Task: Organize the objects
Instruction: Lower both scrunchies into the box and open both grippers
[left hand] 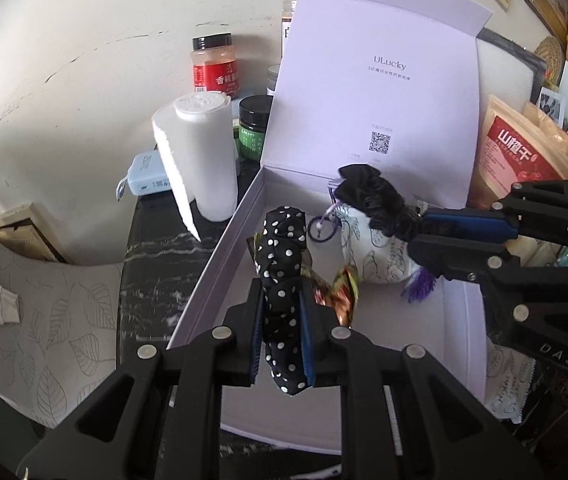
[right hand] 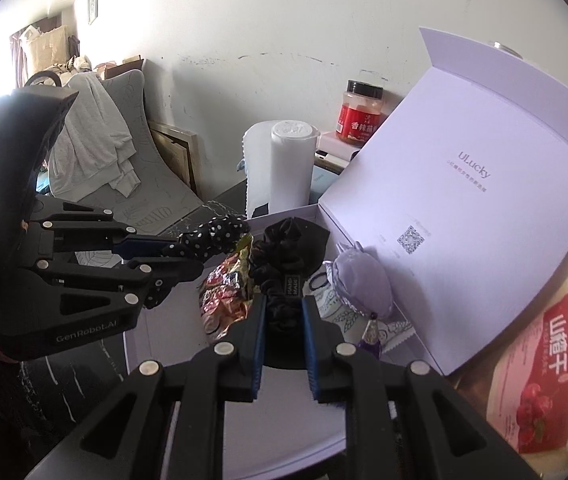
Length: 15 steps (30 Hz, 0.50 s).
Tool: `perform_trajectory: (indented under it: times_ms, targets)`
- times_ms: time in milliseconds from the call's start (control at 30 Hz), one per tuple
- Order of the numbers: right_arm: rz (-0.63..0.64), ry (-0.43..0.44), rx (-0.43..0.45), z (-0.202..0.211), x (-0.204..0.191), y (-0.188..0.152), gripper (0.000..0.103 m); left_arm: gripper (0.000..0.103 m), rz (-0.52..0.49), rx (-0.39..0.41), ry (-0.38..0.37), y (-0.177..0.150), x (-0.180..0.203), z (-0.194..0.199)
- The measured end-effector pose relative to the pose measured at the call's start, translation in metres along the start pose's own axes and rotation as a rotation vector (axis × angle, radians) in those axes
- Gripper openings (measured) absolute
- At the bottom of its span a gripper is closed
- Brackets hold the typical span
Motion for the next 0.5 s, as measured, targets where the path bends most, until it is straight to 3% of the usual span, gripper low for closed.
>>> perform_trajectory:
  times_ms: [500]
  targets:
    - [-0.054,-0.014,-0.048,-0.037,0.019,0.008,0.018,0.015,-0.010,-0.028,-0.027,0.024,-0.001,-0.042]
Point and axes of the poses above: each gripper's, at about its wrist camera, not at the fingertips, and z roughly against the way its jaws point, x to its right, y to its top, the point moved 6 cm from there along -z, roughly the way its jaws point, and after that the axes turned 4 degrees about z, right-handed, at the moved point
